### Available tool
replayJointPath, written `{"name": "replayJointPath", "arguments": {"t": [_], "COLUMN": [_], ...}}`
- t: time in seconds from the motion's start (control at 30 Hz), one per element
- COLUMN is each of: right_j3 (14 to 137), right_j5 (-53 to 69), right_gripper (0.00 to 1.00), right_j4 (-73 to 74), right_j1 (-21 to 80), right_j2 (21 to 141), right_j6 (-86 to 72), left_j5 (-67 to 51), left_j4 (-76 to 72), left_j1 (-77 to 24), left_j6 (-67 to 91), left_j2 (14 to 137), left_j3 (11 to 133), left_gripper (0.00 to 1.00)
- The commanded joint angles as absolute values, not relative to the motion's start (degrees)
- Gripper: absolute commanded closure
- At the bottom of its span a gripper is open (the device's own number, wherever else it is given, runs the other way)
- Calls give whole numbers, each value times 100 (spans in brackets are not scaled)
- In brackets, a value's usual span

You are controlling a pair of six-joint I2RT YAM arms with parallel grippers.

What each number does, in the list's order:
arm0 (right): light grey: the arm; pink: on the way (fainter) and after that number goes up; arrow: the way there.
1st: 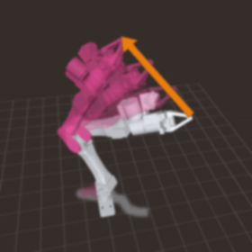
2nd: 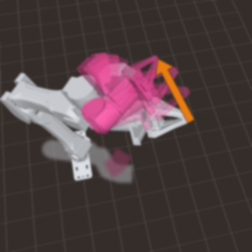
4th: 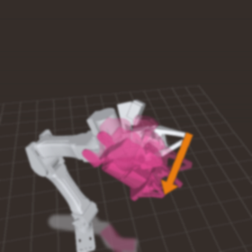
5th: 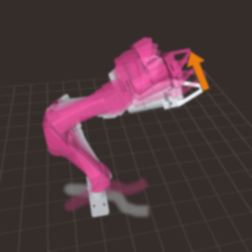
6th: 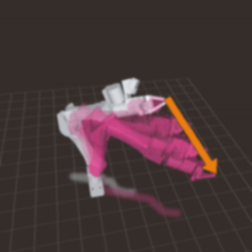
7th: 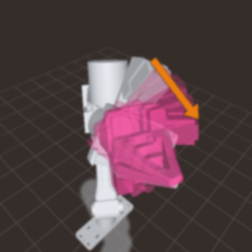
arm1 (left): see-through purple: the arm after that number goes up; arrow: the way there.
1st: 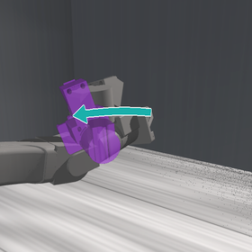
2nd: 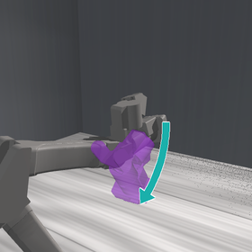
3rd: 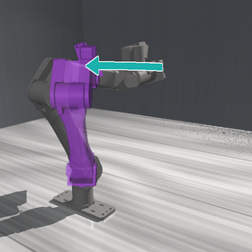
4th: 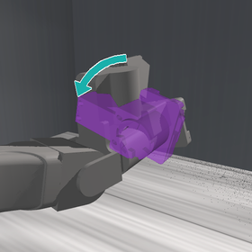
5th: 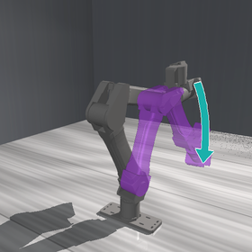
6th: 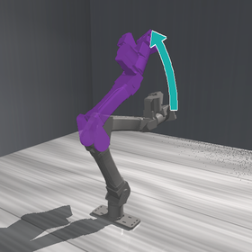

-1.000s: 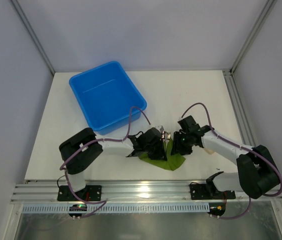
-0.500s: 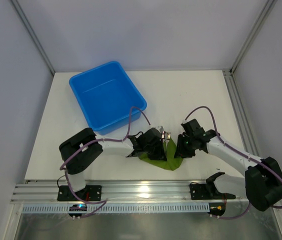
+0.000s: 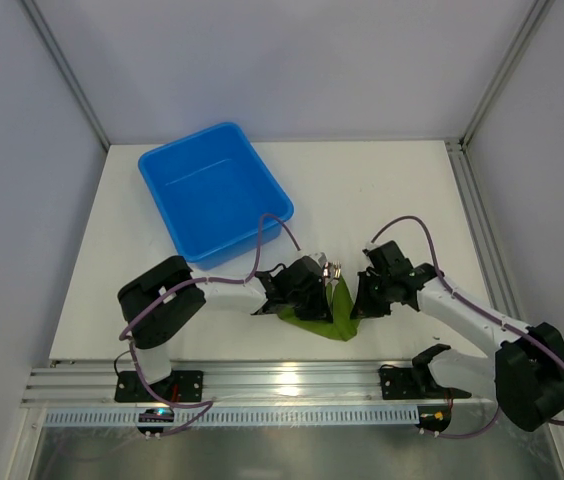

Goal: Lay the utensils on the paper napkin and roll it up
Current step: Roll the napkin at the center of the board.

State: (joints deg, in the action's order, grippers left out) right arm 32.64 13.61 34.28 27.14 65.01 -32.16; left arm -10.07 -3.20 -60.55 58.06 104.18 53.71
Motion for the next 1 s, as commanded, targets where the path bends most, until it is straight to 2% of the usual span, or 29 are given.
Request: {"name": "replayJointPath", "arguments": {"t": [0.0,0.6,0.97], "right_j3": [3304,3762,3814], "right_j5": [1678,2478,2584], "right_gripper": [95,96,96], "right_j4": [3261,2681,2241], "right_j1": [2698,2769,2909], "right_j2": [6311,6152,6565], "right_j6": [-3305,-3744,-3902], "left_j5": [-914,-879,-826], "left_j4": [-422,-431,-440], "left_j1": [-6038,-6029,-6038], "left_j6": [5748,5766,5783], "left_j2": [10204,10310,10275], "left_j3": [5326,5317,5265], "left_gripper": [98,98,99]}}
